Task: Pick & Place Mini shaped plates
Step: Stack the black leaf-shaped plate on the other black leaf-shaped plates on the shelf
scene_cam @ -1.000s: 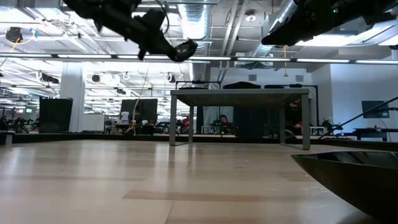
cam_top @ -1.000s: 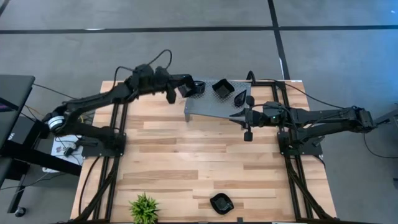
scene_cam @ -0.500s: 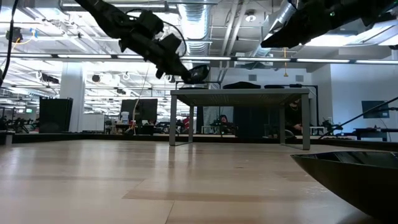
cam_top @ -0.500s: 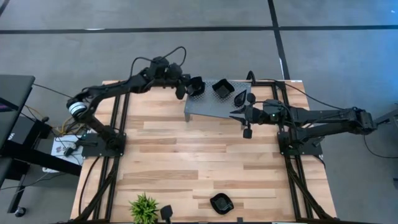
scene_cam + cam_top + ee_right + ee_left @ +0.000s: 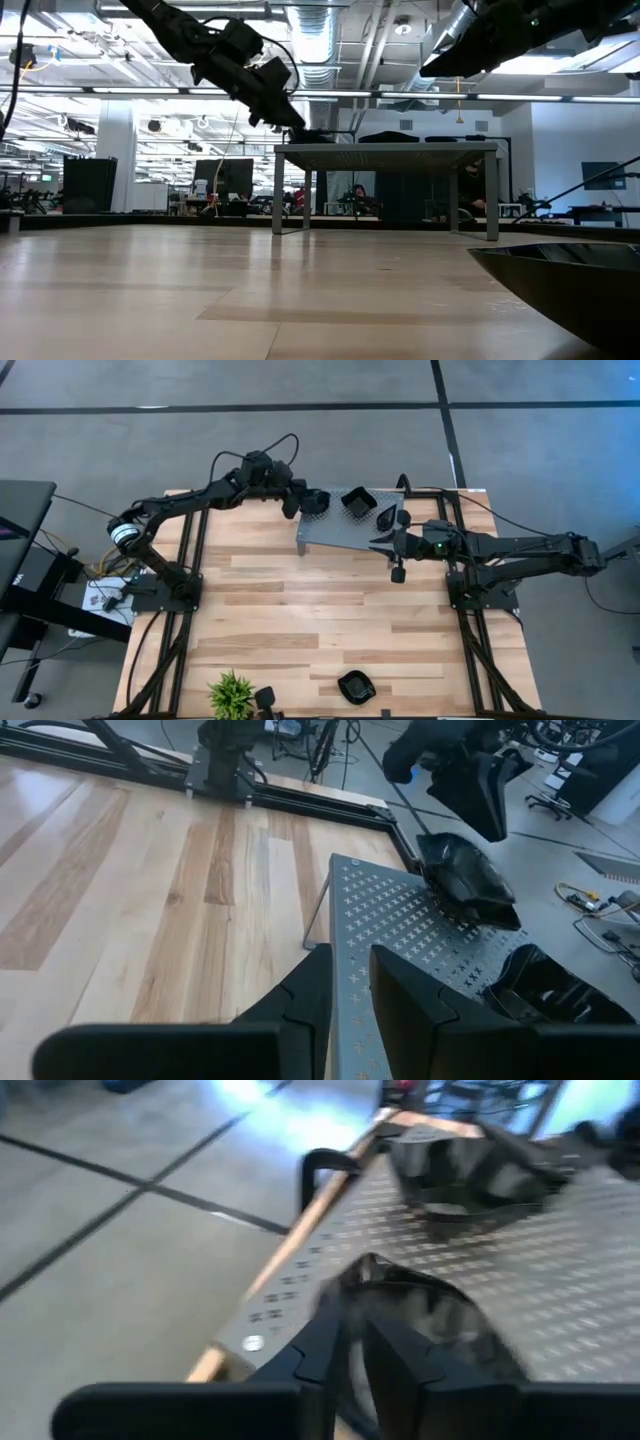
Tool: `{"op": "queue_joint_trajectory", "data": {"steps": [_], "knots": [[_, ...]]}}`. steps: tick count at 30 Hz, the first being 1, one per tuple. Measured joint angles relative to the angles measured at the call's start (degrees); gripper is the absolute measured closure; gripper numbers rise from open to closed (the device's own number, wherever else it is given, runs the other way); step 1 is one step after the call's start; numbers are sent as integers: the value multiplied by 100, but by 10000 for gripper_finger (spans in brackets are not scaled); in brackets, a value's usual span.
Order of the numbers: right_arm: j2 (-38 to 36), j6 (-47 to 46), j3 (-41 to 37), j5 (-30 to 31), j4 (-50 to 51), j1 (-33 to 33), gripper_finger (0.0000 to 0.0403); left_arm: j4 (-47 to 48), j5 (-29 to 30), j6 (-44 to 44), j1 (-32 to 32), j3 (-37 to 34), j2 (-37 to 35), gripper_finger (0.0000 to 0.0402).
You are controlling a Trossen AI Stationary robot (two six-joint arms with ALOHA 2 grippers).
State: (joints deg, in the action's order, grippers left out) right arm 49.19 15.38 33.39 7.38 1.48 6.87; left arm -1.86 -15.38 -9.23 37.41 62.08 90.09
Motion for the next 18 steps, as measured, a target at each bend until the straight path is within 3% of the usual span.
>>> {"op": "queue_joint_trajectory", "data": {"steps": [4, 9, 13, 18], "knots": [[0, 0, 0, 0, -2, 0, 337, -12, 489, 78, -33, 0, 6, 328], [0, 2, 0, 0, 0, 0, 337, -78, 74, 328, -498, 0, -23, 310], [0, -87, 0, 0, -7, -1, 337, -85, -201, 330, -1360, -5, -23, 310], [0, -567, 0, -2, -24, -15, 337, -175, -267, 37, -2874, -262, -25, 310]]}}
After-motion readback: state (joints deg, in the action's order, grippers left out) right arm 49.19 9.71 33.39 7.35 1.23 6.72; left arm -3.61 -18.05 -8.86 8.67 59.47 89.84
